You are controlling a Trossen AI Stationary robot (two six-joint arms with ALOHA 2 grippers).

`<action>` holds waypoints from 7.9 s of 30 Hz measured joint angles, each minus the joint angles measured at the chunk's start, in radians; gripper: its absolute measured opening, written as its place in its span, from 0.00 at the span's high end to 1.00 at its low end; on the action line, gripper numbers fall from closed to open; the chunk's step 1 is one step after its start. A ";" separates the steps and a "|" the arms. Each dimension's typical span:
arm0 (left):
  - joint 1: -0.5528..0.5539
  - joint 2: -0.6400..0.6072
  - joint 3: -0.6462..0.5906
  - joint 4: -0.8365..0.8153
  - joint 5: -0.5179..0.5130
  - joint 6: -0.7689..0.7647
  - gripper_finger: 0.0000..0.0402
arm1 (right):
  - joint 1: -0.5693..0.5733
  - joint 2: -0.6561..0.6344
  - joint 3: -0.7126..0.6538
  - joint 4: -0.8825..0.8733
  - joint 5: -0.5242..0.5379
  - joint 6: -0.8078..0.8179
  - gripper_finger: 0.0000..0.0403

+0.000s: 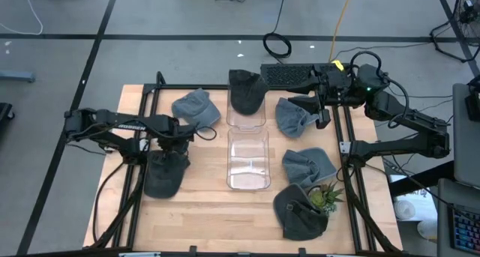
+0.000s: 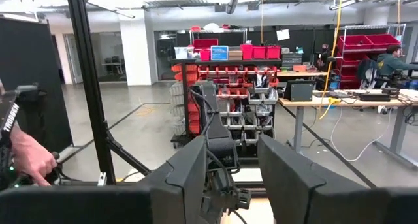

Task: Pick & Place hat
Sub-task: Put the top black cap into the top transparent bin

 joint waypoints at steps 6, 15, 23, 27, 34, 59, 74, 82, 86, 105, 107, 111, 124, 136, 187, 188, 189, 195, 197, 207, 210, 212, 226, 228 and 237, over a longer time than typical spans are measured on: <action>0.000 0.069 0.000 0.003 0.000 0.000 0.31 | 0.000 0.000 0.000 -0.044 0.000 -0.020 0.68; -0.001 0.104 0.018 0.075 0.018 -0.004 0.31 | 0.000 0.000 0.000 -0.063 0.000 -0.020 0.68; -0.001 0.105 0.017 0.085 0.095 0.027 0.31 | 0.000 0.000 0.000 -0.063 0.000 -0.020 0.68; -0.001 0.140 0.016 0.097 0.094 0.030 0.34 | 0.000 0.000 0.000 -0.063 0.000 -0.045 0.68; -0.003 0.244 0.029 0.108 0.086 0.052 0.67 | 0.000 0.000 0.000 -0.063 0.000 -0.068 0.68; 0.034 0.142 0.412 0.083 0.108 0.026 0.94 | -0.003 -0.001 0.000 -0.062 0.005 -0.102 0.68; 0.020 0.142 0.683 -0.188 0.131 -0.043 0.94 | -0.071 -0.001 0.000 -0.063 0.005 -0.122 0.68; -0.009 0.142 0.871 -0.286 0.043 -0.118 0.94 | -0.073 0.000 0.000 -0.063 0.005 -0.122 0.68; -0.017 0.133 0.965 -0.349 0.040 -0.150 0.96 | -0.073 0.000 0.000 -0.063 0.005 -0.122 0.68; -0.040 0.043 1.317 -0.378 0.007 -0.247 0.99 | -0.073 0.000 0.000 -0.063 0.005 -0.121 0.68; -0.041 0.041 1.353 -0.354 0.011 -0.246 0.99 | -0.073 0.000 0.000 -0.063 0.005 -0.121 0.68; -0.048 0.042 1.408 -0.290 0.031 -0.236 0.99 | -0.073 0.000 0.000 -0.063 0.005 -0.121 0.68; -0.079 0.080 1.438 -0.218 -0.197 -0.005 0.99 | -0.073 0.000 0.000 -0.063 0.005 -0.121 0.68; -0.069 0.215 1.439 -0.105 -0.421 0.445 0.99 | -0.073 0.000 0.000 -0.064 0.004 -0.121 0.68; 0.040 0.504 1.412 0.317 -0.661 0.944 0.99 | -0.072 0.000 0.000 -0.063 0.000 -0.091 0.68; 0.044 0.507 1.401 0.314 -0.657 0.931 0.99 | -0.072 0.000 0.000 -0.063 0.000 -0.092 0.68; 0.047 0.508 1.389 0.323 -0.643 0.921 0.99 | -0.072 0.000 0.000 -0.063 0.000 -0.093 0.68; 0.062 0.504 1.303 0.353 -0.603 0.855 0.99 | -0.072 0.000 0.000 -0.063 0.000 -0.094 0.68; 0.062 0.504 1.275 0.363 -0.582 0.850 0.99 | -0.072 0.000 0.000 -0.063 0.000 -0.097 0.68; 0.076 0.503 1.073 0.492 -0.588 0.801 0.99 | -0.072 0.000 0.000 -0.063 0.000 -0.102 0.68; 0.079 0.504 1.026 0.543 -0.583 0.816 0.99 | -0.072 0.000 0.000 -0.063 0.000 -0.102 0.68; 0.084 0.504 1.008 0.550 -0.553 0.815 0.99 | -0.072 0.000 0.000 -0.063 0.000 -0.102 0.68; 0.116 0.503 0.905 0.669 -0.453 0.811 0.99 | -0.072 0.000 0.000 -0.063 0.000 -0.097 0.68; 0.124 0.503 0.895 0.671 -0.428 0.807 0.99 | -0.072 0.000 0.000 -0.063 0.000 -0.096 0.68; 0.134 0.503 0.822 0.706 -0.380 0.801 0.99 | -0.071 0.000 0.000 -0.063 0.000 -0.095 0.68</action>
